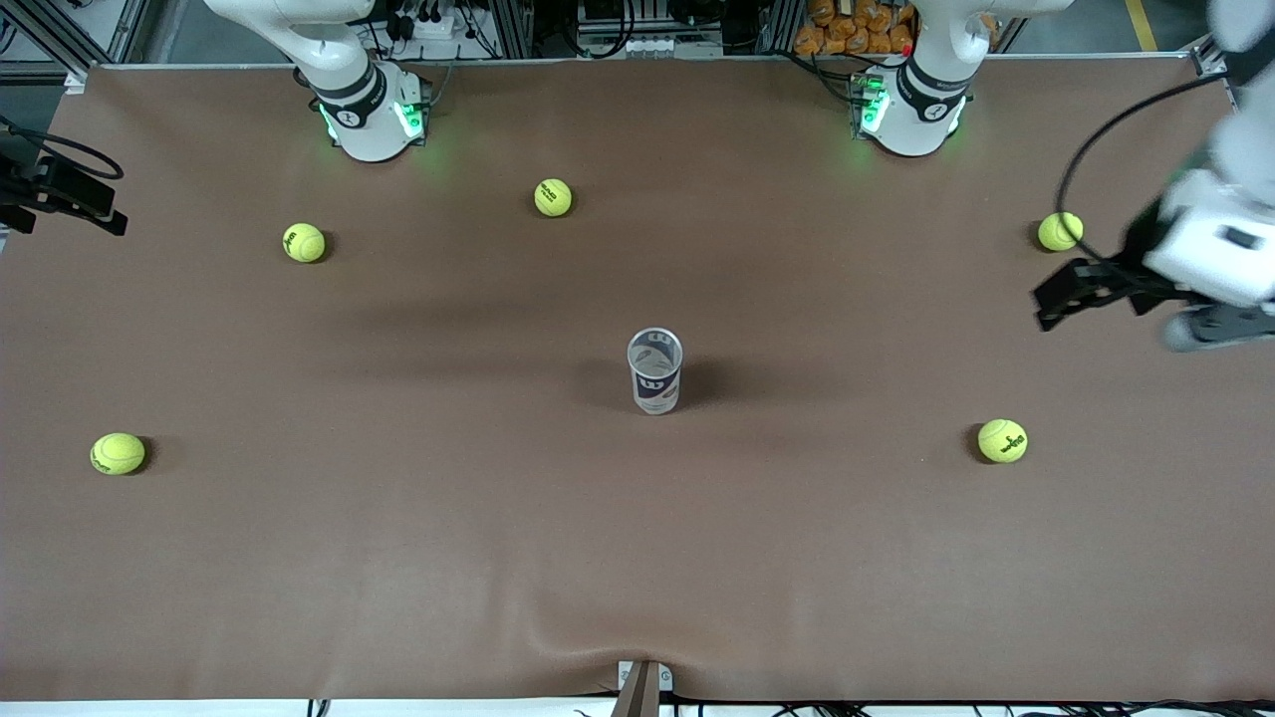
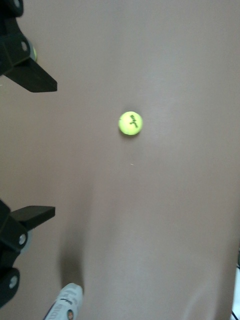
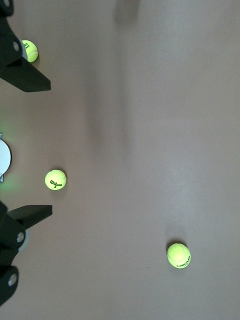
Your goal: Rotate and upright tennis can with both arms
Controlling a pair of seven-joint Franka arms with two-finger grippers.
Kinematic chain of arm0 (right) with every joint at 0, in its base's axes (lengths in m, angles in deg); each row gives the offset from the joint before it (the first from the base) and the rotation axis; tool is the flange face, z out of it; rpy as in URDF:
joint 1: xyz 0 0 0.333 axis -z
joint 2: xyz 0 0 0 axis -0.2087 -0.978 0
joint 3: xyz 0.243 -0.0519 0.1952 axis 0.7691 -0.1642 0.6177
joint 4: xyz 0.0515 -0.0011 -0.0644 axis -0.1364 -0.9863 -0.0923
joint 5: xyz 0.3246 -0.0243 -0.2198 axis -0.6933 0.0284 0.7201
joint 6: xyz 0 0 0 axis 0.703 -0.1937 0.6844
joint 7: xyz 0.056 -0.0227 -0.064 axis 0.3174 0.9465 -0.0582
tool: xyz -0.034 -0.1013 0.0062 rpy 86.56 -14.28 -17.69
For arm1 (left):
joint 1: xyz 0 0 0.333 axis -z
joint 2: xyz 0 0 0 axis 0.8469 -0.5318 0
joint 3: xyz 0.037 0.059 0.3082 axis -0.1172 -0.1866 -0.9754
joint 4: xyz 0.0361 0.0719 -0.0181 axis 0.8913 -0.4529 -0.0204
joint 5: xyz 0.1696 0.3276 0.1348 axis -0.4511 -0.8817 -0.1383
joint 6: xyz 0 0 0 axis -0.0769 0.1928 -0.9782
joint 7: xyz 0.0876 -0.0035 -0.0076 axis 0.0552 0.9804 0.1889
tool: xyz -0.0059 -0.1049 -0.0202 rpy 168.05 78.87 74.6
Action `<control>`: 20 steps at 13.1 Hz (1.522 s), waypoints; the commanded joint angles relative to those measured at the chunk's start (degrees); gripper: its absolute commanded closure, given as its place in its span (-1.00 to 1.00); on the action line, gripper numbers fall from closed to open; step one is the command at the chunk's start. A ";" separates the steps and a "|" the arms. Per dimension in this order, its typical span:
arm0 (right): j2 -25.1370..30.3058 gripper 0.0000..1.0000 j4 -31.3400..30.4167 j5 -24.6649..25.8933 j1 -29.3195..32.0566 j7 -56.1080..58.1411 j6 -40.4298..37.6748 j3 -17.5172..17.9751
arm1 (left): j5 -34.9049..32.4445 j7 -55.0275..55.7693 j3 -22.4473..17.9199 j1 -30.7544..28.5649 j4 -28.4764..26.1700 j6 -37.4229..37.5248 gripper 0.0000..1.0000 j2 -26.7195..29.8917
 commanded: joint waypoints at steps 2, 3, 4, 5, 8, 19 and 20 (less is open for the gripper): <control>0.01 -1.00 0.42 0.49 -0.08 -0.62 -0.58 0.13 | 1.88 -1.22 0.99 -2.65 -13.33 -2.81 -1.00 8.06; 0.01 -1.00 0.42 0.49 -0.08 -0.62 -0.58 0.13 | 1.88 -1.30 0.99 -2.74 -15.10 -3.00 -1.00 8.86; 0.01 -1.00 0.42 0.49 -0.08 -0.62 -0.58 0.13 | 1.97 -1.30 0.99 -2.83 -16.25 -2.83 -1.00 9.48; 0.01 -1.00 0.42 0.49 -0.08 -0.62 -0.58 0.13 | 1.97 -1.39 1.08 -2.74 -17.91 -2.83 -1.00 10.36; -0.07 -1.00 0.42 0.49 -0.08 -0.62 -0.58 0.13 | 1.62 -4.88 0.90 -2.83 -18.37 -2.65 -1.00 10.54; -0.08 -1.00 0.42 0.49 -0.17 -0.71 -0.58 0.13 | 0.83 -10.53 0.38 -4.41 -12.83 -0.90 -1.00 9.93; -0.08 -1.00 0.42 0.49 -0.09 -0.71 -0.58 0.13 | 0.83 -10.53 0.38 -4.41 -12.75 -0.90 -1.00 9.93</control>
